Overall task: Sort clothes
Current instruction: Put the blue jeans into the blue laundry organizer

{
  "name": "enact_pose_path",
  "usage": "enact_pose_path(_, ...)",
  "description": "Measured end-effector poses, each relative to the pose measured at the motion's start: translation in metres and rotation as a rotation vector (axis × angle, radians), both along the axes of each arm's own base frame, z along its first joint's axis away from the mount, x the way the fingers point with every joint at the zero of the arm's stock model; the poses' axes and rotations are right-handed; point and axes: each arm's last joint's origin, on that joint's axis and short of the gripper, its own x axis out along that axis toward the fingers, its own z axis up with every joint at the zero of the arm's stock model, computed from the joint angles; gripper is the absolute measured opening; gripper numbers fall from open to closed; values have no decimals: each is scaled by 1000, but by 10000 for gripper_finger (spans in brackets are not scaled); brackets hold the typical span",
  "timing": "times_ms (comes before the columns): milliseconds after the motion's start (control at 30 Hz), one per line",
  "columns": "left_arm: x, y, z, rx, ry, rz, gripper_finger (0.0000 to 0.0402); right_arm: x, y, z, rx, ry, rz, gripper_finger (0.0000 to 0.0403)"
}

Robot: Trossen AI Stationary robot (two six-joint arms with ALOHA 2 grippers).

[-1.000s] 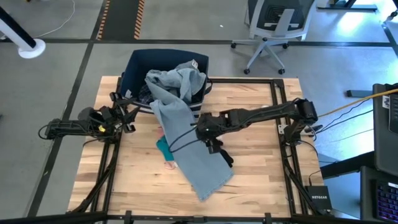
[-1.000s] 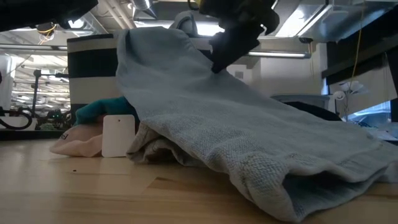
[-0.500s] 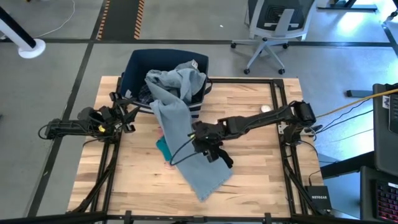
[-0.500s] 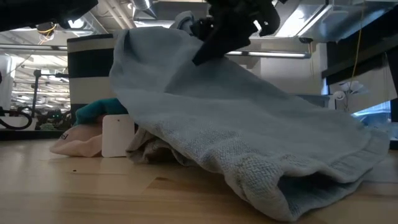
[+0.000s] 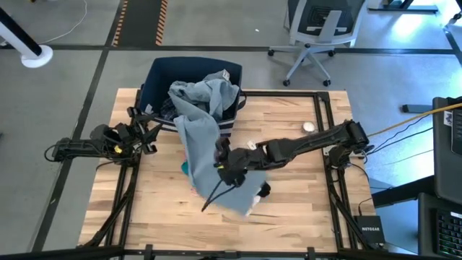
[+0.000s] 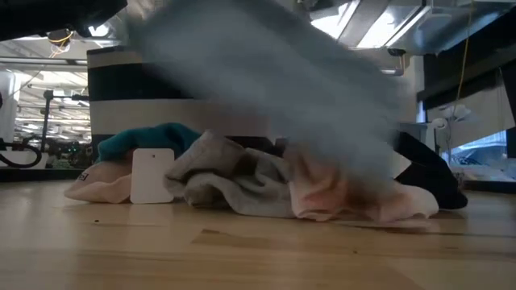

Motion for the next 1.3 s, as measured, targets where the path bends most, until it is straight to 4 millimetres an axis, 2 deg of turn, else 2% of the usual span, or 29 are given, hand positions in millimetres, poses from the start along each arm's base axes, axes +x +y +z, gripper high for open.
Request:
enact_pose_path(167, 0, 0, 0, 0, 0, 0, 180, 3, -10, 54, -172, -165, -82, 9)
enact_pose_path(300, 0, 0, 0, 0, 0, 0, 180, 3, -27, 93, -300, -269, -163, 20)
enact_pose_path(533, 0, 0, 0, 2, 1, 1, 180, 0, -85, 148, -412, -479, -288, 21)
enact_pose_path(733, 0, 0, 0, 11, 5, 7, 180, -5, -139, 173, -405, -718, -290, 14)
enact_pose_path(867, 0, 0, 0, 21, 10, 12, 180, 1, -170, 170, -416, -794, -350, 22)
enact_pose_path(967, 0, 0, 0, 22, 10, 12, 180, 11, -192, 155, -380, -769, -395, 23)
enact_pose_path(1067, 0, 0, 0, 22, 10, 12, 180, 25, -210, 131, -322, -691, -427, 24)
enact_pose_path(1300, 0, 0, 0, 22, 10, 12, 180, 52, -247, 58, -217, -409, -571, 24)
